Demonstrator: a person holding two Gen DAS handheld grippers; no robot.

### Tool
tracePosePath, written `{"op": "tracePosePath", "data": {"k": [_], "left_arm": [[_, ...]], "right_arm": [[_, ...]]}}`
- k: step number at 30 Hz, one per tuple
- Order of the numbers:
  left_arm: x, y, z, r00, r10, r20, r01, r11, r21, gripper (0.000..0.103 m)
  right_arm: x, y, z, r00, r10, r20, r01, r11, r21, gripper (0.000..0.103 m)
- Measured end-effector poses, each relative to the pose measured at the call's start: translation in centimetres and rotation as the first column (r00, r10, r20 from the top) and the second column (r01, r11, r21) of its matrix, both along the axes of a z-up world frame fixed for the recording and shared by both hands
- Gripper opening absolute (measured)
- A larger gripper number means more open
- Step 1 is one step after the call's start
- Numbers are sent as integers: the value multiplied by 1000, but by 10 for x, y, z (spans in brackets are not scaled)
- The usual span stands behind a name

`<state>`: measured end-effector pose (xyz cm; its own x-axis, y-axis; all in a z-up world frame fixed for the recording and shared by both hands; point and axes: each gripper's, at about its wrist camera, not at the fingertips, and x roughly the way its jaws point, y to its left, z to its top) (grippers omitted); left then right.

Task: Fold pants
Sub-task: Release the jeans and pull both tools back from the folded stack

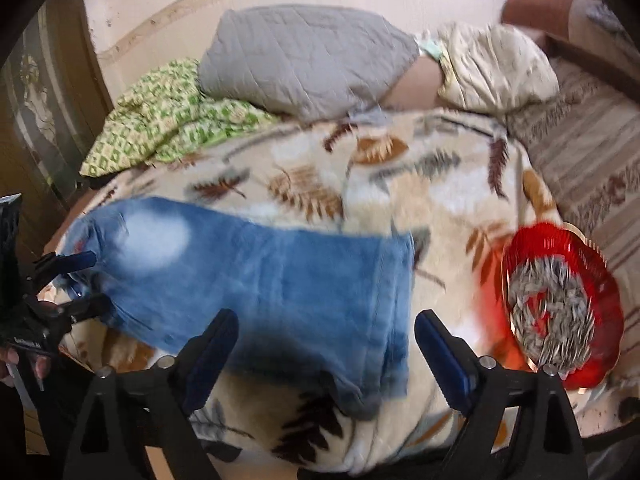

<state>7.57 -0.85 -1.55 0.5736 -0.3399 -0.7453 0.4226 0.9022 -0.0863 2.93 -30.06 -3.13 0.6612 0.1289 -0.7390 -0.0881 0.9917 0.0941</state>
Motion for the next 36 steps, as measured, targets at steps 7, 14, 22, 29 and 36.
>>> {"op": "tracePosePath", "data": {"k": [7, 14, 22, 29, 36], "left_arm": [[-5, 70, 19, 973, 224, 61, -224, 975, -11, 103], [-28, 150, 11, 905, 423, 37, -420, 905, -72, 103], [-44, 218, 2, 809, 587, 10, -586, 808, -56, 103], [-52, 257, -14, 747, 663, -52, -664, 742, -91, 103], [-43, 266, -23, 743, 664, -84, -669, 735, -108, 103]], "right_arm": [[22, 54, 38, 989, 120, 83, -117, 992, -40, 96], [40, 144, 51, 950, 295, 107, -286, 954, -93, 101], [53, 222, 45, 904, 417, 90, -412, 908, -76, 103], [70, 249, 47, 882, 466, 72, -461, 884, -70, 103], [79, 266, 46, 864, 501, 60, -495, 865, -85, 103]]}}
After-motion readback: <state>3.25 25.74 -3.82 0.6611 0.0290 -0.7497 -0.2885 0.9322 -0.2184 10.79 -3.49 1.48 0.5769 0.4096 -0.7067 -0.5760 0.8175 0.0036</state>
